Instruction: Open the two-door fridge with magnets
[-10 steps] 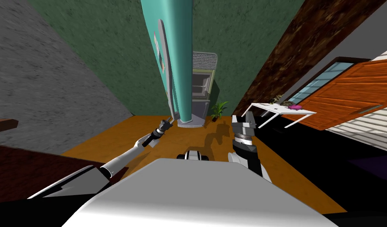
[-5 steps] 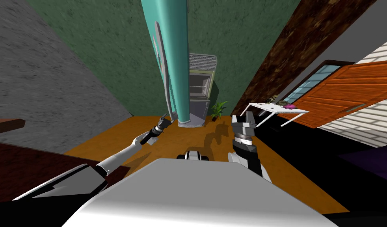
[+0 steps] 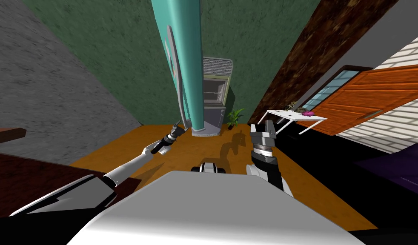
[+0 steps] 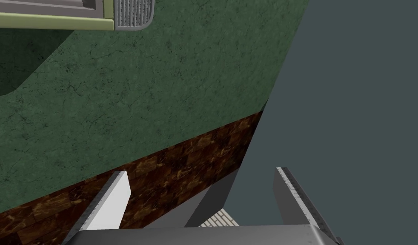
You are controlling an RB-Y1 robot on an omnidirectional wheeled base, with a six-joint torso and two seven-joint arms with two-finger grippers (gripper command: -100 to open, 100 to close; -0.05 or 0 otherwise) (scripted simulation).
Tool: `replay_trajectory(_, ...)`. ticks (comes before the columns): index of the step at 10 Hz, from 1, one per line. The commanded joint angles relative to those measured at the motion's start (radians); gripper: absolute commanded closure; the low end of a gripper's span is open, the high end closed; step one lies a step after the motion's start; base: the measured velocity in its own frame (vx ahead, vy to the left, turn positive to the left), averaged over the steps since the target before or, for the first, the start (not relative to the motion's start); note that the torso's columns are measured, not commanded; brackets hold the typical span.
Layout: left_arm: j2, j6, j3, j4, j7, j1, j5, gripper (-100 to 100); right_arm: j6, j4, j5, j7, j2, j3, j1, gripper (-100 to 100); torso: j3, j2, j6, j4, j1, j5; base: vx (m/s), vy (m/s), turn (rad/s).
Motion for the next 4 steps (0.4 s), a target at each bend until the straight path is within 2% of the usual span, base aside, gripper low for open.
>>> replay_trajectory(1,0.000,0.002,-0.001,0.002,0.000,0.001,0.000,0,0.000,0.000,0.000,0.000,0.000,0.000,0.000,0,0.000,-0.001,0.000,-0.002,0.001,0.001,0.000,0.000,0.000)
replay_trajectory(4,0.001,0.006,-0.001,0.005,-0.001,0.003,0.000,0,0.000,0.000,0.000,0.000,0.000,0.000,0.000,0,-0.001,-0.003,0.000,-0.004,0.002,0.002,0.000,0.000,0.000)
